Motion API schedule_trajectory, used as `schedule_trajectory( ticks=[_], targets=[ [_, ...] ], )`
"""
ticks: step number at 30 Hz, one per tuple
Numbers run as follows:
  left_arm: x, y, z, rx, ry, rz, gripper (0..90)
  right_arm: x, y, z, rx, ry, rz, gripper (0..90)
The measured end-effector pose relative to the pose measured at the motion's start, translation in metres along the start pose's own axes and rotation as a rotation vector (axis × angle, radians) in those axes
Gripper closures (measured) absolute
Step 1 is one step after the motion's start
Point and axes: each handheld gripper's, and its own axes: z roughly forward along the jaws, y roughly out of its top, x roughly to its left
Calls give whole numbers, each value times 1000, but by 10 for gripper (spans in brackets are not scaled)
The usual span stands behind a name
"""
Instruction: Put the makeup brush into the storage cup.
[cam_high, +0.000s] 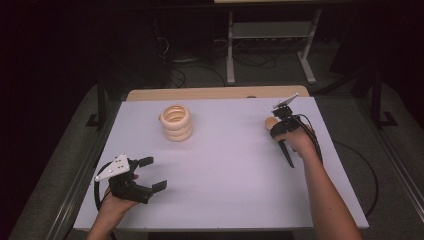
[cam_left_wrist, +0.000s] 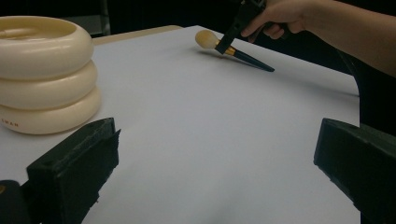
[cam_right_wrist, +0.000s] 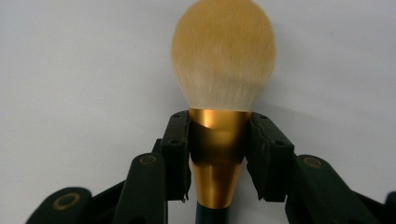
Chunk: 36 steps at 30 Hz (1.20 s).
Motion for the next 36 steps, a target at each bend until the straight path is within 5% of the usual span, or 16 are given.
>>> schedule_trajectory(
  ticks=[18,36],
  targets=[
    [0,0,0,2,-1,1,0,2,-10,-33,-170,95,39,611],
    [0,1,0,7,1,10,0,-2,-25,-57,-335,170,11,611]
  ],
)
